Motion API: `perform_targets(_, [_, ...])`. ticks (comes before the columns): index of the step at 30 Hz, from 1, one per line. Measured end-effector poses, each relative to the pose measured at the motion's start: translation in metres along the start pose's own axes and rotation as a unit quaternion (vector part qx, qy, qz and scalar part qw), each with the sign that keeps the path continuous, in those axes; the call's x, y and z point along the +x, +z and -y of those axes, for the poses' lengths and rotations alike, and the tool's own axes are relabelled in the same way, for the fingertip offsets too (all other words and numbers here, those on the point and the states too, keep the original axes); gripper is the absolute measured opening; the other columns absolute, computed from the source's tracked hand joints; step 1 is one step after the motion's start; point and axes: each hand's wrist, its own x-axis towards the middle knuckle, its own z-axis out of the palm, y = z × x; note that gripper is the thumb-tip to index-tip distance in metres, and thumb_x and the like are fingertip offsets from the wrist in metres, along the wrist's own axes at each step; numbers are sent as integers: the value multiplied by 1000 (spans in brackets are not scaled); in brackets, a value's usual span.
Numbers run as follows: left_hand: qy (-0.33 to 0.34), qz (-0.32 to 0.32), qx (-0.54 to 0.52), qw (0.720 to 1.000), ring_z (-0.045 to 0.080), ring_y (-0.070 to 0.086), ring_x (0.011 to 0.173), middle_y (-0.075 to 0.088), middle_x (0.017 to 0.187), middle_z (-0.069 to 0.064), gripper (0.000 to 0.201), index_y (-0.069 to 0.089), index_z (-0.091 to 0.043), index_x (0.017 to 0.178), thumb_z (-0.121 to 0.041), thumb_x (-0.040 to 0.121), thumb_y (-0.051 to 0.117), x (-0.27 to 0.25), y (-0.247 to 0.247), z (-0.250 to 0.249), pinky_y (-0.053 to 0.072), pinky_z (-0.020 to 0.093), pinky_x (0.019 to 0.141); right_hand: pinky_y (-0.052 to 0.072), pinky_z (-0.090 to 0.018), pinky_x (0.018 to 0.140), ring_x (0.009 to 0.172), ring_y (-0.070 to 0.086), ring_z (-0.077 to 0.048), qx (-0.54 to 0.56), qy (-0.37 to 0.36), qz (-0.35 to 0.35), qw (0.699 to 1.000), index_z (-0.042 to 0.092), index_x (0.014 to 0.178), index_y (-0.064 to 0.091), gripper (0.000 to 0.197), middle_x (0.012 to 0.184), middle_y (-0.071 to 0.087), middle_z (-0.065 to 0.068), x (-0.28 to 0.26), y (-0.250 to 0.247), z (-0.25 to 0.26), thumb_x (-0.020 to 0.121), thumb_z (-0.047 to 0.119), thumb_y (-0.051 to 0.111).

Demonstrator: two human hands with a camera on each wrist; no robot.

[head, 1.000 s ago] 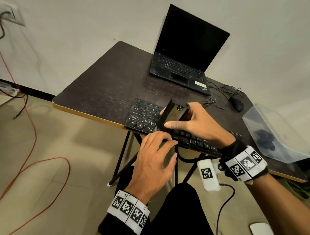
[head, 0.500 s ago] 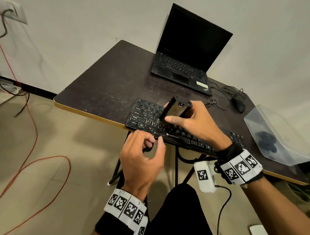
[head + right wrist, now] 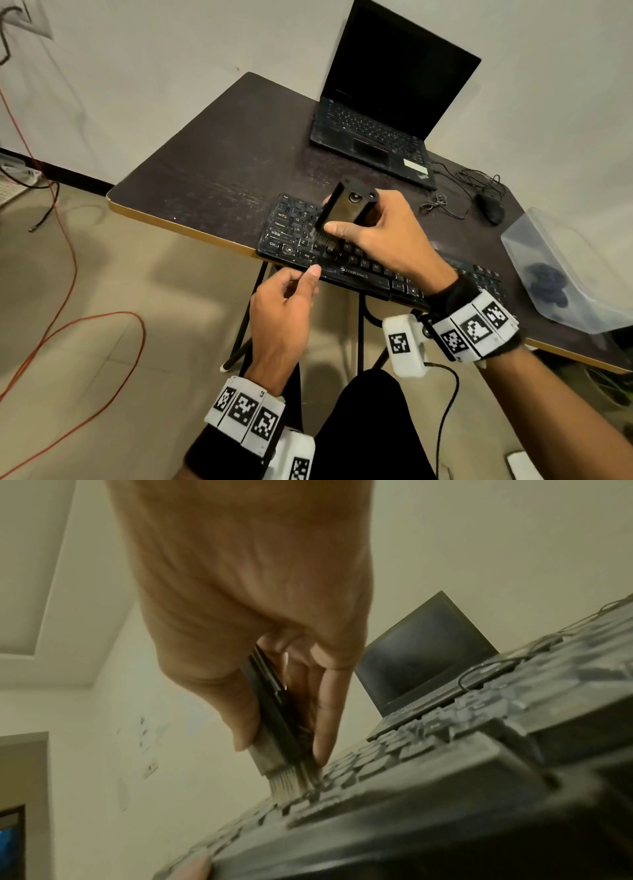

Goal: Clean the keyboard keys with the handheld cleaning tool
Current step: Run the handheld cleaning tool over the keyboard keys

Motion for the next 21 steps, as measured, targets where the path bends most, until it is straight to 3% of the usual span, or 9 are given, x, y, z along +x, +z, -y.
perform_targets(5, [-4, -5, -1, 1000, 31, 67, 76, 73, 76, 0, 32, 71, -26, 77, -49, 99, 69, 0, 1, -2, 59, 58, 81, 60, -51, 97, 100, 79, -17, 6, -19, 49, 999, 13, 111, 77, 31, 103, 82, 2, -3, 3, 5, 86, 27, 89])
perform_targets(9, [-3, -9, -7, 1000, 30, 67, 75, 73, 76, -2, 36, 70, -27, 78, -58, 95, 67, 0, 2, 0, 59, 59, 81, 61, -52, 94, 96, 79, -15, -2, -3, -8, 1000, 20, 109, 78, 26, 99, 82, 5, 2, 0, -1, 86, 29, 88])
perform_targets(13, [1, -15, -10, 1000, 24, 70, 77, 75, 79, -6, 33, 72, -29, 82, -60, 91, 67, 1, 2, 2, 59, 58, 84, 61, -51, 96, 98, 79, -15, 7, -14, 42, 999, 15, 109, 78, 28, 101, 82, 4, -1, 4, 3, 86, 28, 88])
perform_targets(17, [-2, -9, -11, 1000, 24, 71, 80, 75, 80, -6, 38, 71, -29, 82, -66, 87, 65, 3, 2, 5, 58, 59, 85, 61, -51, 93, 94, 78, -11, -1, -3, -7, 1000, 18, 107, 78, 26, 98, 82, 6, 4, 3, 1, 85, 28, 89])
perform_targets(21, [2, -7, -6, 1000, 20, 72, 82, 76, 82, -9, 33, 72, -32, 84, -65, 88, 65, 4, 1, 5, 59, 56, 87, 62, -50, 92, 94, 79, -14, -3, -13, 35, 999, 16, 106, 78, 26, 97, 82, 4, 4, 7, 6, 86, 28, 89])
